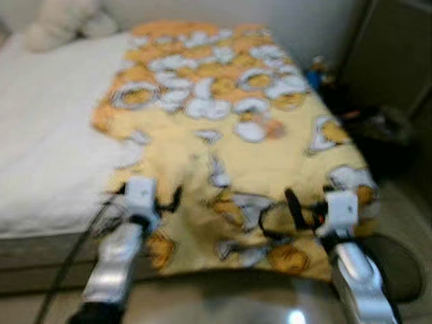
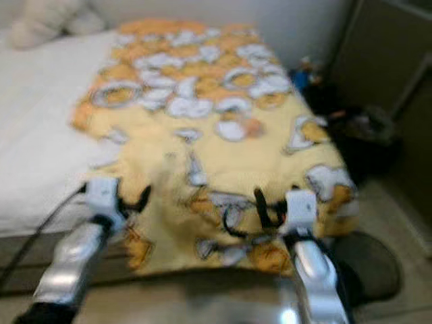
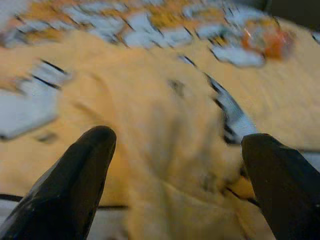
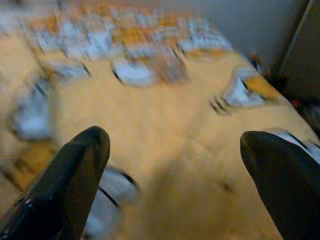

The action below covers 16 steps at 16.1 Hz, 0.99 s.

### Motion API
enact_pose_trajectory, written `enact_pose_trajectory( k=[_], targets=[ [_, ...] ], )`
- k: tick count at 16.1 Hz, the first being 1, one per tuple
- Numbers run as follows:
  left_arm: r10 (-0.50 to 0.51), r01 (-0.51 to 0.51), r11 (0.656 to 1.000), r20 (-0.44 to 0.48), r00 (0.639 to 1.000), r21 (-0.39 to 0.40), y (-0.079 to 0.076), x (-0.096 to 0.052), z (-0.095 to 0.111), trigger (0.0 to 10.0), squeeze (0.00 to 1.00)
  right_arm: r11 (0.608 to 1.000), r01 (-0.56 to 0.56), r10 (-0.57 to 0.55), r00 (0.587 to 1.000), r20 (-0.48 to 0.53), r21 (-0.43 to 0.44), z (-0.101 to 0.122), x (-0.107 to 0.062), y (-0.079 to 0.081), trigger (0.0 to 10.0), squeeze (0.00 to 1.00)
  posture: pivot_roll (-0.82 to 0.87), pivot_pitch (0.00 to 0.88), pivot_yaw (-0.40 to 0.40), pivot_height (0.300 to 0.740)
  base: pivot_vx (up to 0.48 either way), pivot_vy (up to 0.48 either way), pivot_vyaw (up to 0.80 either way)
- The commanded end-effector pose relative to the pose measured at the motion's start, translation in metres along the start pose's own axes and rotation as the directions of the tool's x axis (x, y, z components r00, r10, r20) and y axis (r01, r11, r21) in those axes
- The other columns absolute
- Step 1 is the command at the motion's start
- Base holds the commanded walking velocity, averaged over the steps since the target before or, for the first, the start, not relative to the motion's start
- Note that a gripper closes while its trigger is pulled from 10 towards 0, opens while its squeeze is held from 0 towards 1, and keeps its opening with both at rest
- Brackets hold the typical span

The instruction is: Clean up the room

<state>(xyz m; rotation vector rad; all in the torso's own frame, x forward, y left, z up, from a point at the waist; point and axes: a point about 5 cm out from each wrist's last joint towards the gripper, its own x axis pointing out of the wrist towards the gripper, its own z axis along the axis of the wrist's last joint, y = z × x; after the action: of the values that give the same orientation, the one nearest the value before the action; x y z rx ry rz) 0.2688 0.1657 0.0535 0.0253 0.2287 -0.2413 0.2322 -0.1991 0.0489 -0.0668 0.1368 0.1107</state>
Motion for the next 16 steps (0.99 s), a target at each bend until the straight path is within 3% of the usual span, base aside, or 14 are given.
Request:
enact_pose_trajectory(
  k=[1, 3, 6, 8, 9, 11, 16],
  targets=[
    [-0.039, 0.039, 0.999, 0.05, 0.998, 0.0, -0.006, 0.005, 0.017, 10.0, 0.0, 1.0, -0.003, 0.003, 1.0, -0.003, 0.009, 0.0, 0.002, 0.0, 10.0, 0.0, 0.0, 0.0, 0.024, 0.74, 0.386, -0.277, 0.0],
    [-0.028, 0.032, 0.999, 0.095, 0.995, -0.032, -0.017, 0.019, 0.032, 10.0, 0.0, 0.999, 0.02, -0.02, 1.0, -0.002, 0.042, 0.001, 0.01, 0.001, 10.0, 0.0, 0.01, 0.0, 0.017, 0.74, 0.386, -0.281, 0.0],
    [-0.044, 0.046, 0.999, 0.106, 0.993, -0.017, -0.026, 0.024, 0.038, 10.0, 0.0, 0.998, 0.012, -0.013, 1.0, 0.026, 0.057, 0.011, 0.02, 0.009, 10.0, 0.0, 0.01, 0.0, 0.021, 0.74, 0.386, -0.281, 0.0],
    [0.029, -0.031, 0.999, 0.106, 0.994, 0.019, -0.019, 0.029, 0.042, 10.0, 0.0, 0.998, 0.004, -0.006, 0.999, 0.037, 0.058, 0.014, 0.023, 0.011, 10.0, 0.0, 0.0, 0.0, 0.024, 0.74, 0.0, 0.0, 0.0],
    [0.04, -0.038, 0.999, 0.121, 0.992, -0.013, -0.017, 0.032, 0.047, 10.0, 0.0, 0.998, 0.0, -0.003, 0.999, 0.04, 0.057, 0.015, 0.025, 0.012, 10.0, 0.0, 0.0, 0.0, 0.027, 0.74, 0.0, 0.0, 0.0],
    [0.09, -0.083, 0.995, 0.169, 0.982, -0.048, -0.013, 0.04, 0.064, 10.0, 0.0, 0.999, -0.016, 0.013, 0.999, 0.05, 0.049, 0.019, 0.03, 0.016, 10.0, 0.0, 0.0, 0.0, 0.034, 0.74, 0.48, 0.0, 0.0],
    [0.095, -0.092, 0.995, 0.183, 0.979, -0.025, -0.014, 0.045, 0.07, 10.0, 0.0, 0.999, -0.019, 0.017, 0.999, 0.05, 0.05, 0.023, 0.039, 0.017, 10.0, 0.0, 0.01, 0.0, 0.037, 0.74, 0.48, 0.0, 0.0]
  ],
)
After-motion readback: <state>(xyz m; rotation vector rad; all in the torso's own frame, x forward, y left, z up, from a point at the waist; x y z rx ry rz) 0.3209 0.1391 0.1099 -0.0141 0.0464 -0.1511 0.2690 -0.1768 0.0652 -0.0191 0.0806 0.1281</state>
